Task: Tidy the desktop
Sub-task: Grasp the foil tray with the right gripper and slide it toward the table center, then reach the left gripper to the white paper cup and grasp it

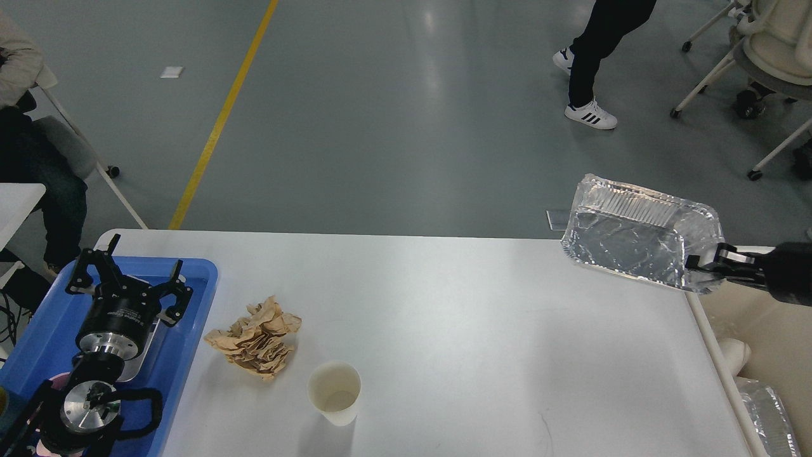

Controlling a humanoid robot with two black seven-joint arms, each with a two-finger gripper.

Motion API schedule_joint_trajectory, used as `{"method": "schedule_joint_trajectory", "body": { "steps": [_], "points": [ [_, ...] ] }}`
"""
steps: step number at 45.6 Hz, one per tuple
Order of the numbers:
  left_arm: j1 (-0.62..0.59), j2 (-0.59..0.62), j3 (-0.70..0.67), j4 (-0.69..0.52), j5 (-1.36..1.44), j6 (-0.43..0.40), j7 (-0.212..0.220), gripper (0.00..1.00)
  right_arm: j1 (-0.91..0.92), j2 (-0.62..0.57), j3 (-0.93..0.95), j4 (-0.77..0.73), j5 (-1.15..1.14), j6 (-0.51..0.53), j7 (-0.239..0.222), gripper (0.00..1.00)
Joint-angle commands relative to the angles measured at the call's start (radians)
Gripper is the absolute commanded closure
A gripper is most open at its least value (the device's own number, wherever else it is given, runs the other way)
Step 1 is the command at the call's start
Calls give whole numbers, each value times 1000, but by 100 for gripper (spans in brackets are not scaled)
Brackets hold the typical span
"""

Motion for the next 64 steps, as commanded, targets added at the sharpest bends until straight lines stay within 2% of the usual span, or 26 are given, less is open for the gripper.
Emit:
{"method": "schedule_joint_trajectory", "body": {
  "steps": [1,7,11,22,27,37,42,50,57,64],
  "points": [
    [-7,0,-1,-5,27,19,0,3,38,93,0,40,-2,13,-122,100],
    [-10,-2,1,-5,27,22,0,3,44,174,-2,69,-2,11,-220,100],
    [-5,0,2,-3,27,25,3,3,41,225,-5,71,-2,11,-268,100],
    [-7,41,53,-6,28,25,9,3,30,316,-14,71,-2,7,-299,100],
    [-19,103,114,-26,30,25,14,3,29,354,-17,65,-3,-1,-313,100],
    [-84,450,344,-118,30,41,28,3,30,376,-31,63,-6,-6,-319,100],
    [-125,717,505,-233,31,44,29,3,33,377,-33,63,-6,-16,-319,100],
    [-168,1020,677,-385,102,47,28,3,32,396,-33,61,-8,-19,-320,100],
    [-157,1162,734,-488,275,108,26,3,30,399,-33,60,-9,-30,-325,100],
    [-147,1273,786,-540,392,194,15,3,30,394,-33,60,-9,-30,-326,100]
  ]
}}
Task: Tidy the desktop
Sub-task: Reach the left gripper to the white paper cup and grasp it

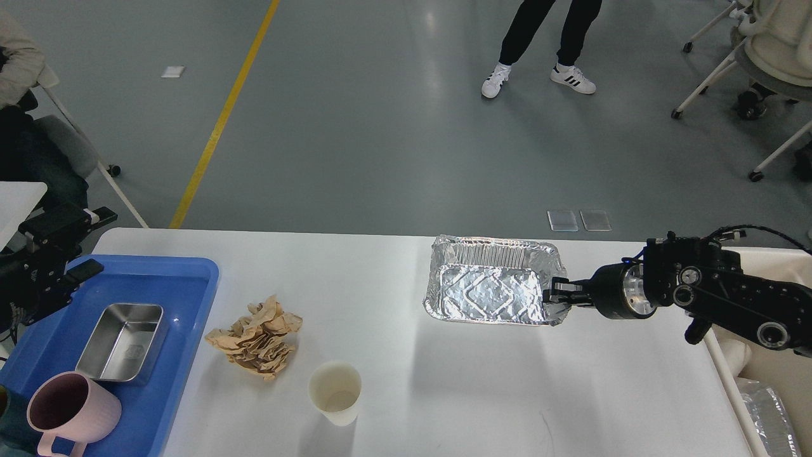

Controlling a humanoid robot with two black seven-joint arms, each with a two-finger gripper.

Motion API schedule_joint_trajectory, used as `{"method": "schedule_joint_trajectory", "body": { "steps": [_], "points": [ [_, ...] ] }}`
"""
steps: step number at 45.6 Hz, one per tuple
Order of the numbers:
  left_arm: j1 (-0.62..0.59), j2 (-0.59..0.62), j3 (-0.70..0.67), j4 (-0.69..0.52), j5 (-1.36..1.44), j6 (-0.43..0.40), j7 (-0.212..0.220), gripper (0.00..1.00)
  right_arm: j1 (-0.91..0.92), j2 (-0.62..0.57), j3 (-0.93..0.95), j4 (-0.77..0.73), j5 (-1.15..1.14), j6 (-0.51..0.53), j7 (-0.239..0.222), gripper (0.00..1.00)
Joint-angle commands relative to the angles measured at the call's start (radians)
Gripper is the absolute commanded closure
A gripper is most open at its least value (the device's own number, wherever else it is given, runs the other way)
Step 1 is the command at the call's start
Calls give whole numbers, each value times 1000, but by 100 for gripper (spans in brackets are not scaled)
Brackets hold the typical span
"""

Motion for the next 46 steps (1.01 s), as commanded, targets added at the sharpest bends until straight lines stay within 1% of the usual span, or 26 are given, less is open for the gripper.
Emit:
{"method": "schedule_joint_trajectory", "body": {
  "steps": [1,6,10,16,18,23,26,28,31,34,37,40,46],
  "points": [
    [4,77,36,-46,90,54,-9,3,0,-5,0,0,0,0,-1,100],
    [11,83,51,-53,222,51,-12,3,0,-5,-1,0,-2,0,-1,100],
    [11,77,51,-55,282,28,-12,3,0,-5,-1,-1,-2,0,-2,100],
    [4,80,51,-53,294,-61,-15,3,-2,-8,-1,-4,-2,-2,-2,100],
    [4,77,51,-53,294,-83,-21,3,-2,-10,-1,-4,-2,-2,-2,100],
    [1,69,51,-53,294,-125,-18,3,-2,-13,-1,-4,-2,-2,-2,100],
    [-14,34,51,-53,296,-164,5,3,-2,-14,-1,-4,-2,-2,-2,100],
    [-40,-20,51,-52,299,-207,29,3,-2,-19,-1,-4,-2,-2,-2,100],
    [-92,-110,57,-41,311,-253,95,3,0,-22,-1,-4,-2,-2,-1,100],
    [-129,-193,76,-29,343,-264,163,3,-2,-22,-1,-4,-2,-2,-1,100],
    [-166,-268,100,-26,399,-270,204,3,-2,-25,-1,-4,-2,-2,-1,100],
    [-206,-343,157,-21,461,-274,219,3,-2,-25,-1,-4,-2,-3,-1,100],
    [-307,-448,318,13,567,-277,218,3,-2,-25,-1,-4,-2,-3,-1,100]
  ]
}}
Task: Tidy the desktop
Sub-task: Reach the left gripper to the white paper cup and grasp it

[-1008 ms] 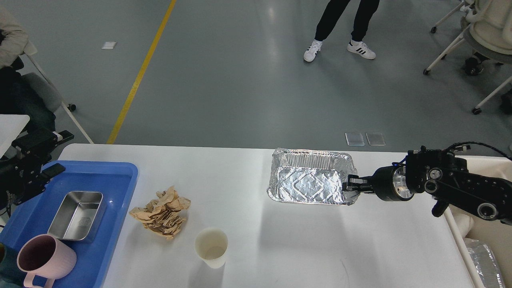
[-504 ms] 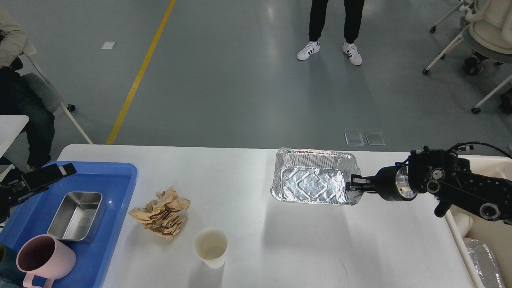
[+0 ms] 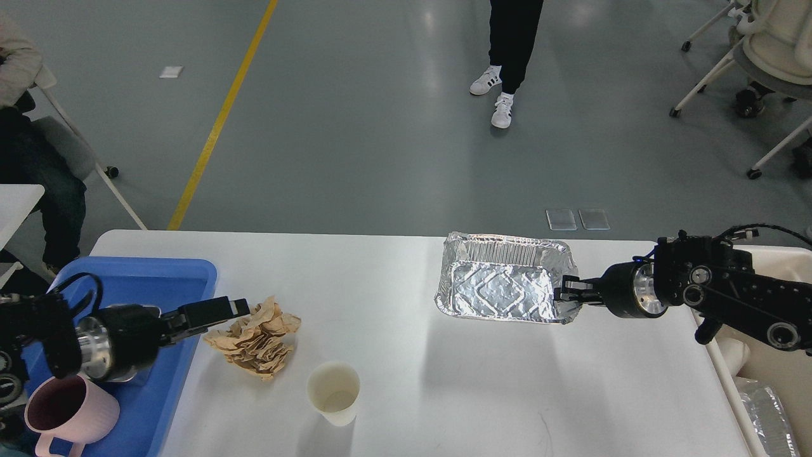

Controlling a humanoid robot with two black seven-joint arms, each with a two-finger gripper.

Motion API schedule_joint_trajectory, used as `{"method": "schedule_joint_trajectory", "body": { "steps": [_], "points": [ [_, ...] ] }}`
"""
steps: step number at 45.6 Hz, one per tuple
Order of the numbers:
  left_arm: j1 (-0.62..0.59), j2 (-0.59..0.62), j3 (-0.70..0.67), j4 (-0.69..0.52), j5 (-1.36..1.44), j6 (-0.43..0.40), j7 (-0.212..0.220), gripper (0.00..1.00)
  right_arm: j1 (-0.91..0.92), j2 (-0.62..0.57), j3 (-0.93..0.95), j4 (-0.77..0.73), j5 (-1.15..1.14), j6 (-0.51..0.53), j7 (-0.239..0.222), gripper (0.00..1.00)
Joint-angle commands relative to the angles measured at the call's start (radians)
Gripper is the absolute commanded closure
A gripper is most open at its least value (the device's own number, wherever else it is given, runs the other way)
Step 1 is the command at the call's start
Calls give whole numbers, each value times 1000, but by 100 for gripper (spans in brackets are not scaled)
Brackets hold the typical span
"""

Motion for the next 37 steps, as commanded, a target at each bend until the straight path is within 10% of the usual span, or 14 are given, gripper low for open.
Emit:
{"method": "schedule_joint_trajectory", "body": {
  "steps": [1,17,37],
  "points": [
    [-95,-105,151,38,92,-2,3,3,0,-2,0,0,0,0,0,100],
    [-161,-287,281,155,157,-2,3,5,-12,-11,2,2,2,-10,1,100],
    [-155,-364,329,201,238,-41,2,48,-11,-14,15,6,8,-13,3,100]
  ]
}}
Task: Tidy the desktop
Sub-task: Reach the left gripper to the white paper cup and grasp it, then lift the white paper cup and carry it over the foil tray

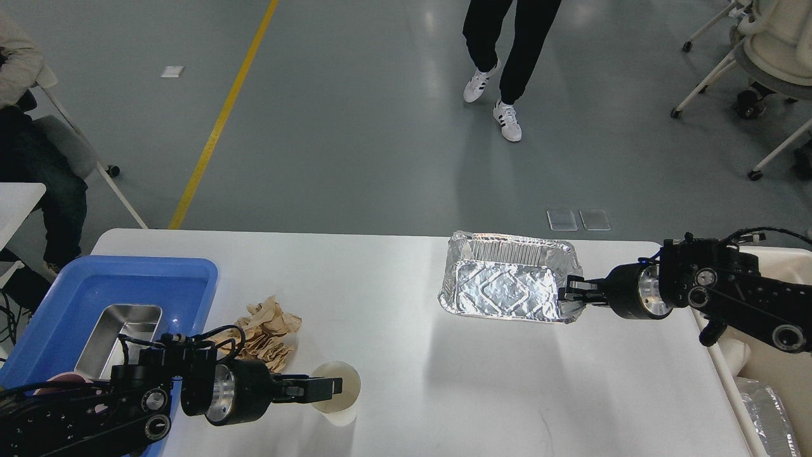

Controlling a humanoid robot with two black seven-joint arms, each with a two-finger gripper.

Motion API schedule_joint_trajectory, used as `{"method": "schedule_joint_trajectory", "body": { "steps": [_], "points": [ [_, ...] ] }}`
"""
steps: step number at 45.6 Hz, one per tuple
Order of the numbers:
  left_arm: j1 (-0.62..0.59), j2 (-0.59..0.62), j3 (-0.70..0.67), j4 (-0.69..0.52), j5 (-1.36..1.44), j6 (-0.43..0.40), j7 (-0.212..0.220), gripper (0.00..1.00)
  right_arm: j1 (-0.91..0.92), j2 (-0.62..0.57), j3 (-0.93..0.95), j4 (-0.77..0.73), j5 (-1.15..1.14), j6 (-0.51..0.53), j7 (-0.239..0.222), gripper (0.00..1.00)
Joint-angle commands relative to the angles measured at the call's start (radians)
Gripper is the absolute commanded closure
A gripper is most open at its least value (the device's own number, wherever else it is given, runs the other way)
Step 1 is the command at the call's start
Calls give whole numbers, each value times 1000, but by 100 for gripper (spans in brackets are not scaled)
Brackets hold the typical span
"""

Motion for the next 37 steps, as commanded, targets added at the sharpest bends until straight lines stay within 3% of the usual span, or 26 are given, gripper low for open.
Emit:
{"method": "schedule_joint_trajectory", "body": {
  "steps": [1,7,18,37],
  "points": [
    [-1,3,2,0,9,-13,-1,53,0,-1,4,2,2,0,1,100],
    [-1,3,32,0,55,-27,-1,72,0,1,7,2,4,0,2,100],
    [-1,12,43,-1,66,-44,-4,97,0,2,12,2,5,-2,2,100],
    [-58,135,17,-92,60,-75,-16,100,-1,7,24,5,7,-2,4,100]
  ]
}}
